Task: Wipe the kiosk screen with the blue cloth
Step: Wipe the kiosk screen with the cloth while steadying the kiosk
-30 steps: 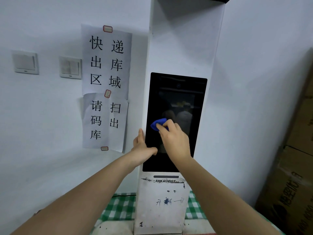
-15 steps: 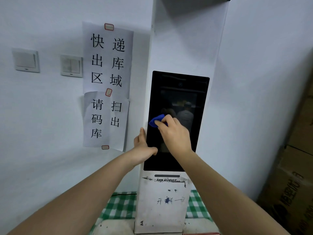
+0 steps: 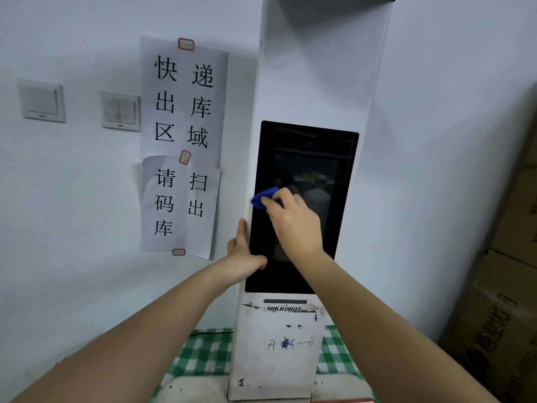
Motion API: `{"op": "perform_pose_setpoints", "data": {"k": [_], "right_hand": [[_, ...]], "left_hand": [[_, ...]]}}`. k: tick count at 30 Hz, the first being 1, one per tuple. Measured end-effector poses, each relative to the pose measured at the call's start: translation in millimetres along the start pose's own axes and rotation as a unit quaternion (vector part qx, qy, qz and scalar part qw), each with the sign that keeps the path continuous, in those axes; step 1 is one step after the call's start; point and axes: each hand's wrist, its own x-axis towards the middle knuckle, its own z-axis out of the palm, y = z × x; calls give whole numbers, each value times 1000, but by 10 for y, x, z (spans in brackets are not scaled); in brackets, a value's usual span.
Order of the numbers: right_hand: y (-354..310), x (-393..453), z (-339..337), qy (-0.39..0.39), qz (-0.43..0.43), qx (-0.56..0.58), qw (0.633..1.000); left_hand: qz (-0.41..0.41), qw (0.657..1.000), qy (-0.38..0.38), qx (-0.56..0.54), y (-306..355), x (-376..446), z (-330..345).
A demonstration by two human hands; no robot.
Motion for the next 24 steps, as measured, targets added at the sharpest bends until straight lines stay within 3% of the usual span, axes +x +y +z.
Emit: {"op": "perform_pose_setpoints", "data": {"k": [4,10,15,21,24], "right_hand": [[-114,90,1,48,96,45,993],[-176,-101,26,-24,-36,1,999],[-160,161,-40,37,95,39,994],[-167,-124,8,-32,-65,-14,997],[-115,9,-58,-27,-46,-28,998]], "left_hand": [[5,1000,2,1,16,-22,5],[37,999,-6,-13,23,-36,-49],[34,999,-7,-18,7,-52,-96],[61,998,20,-12,-28,-3,-49],[55,998,24,-14,-53,3,-57]]}}
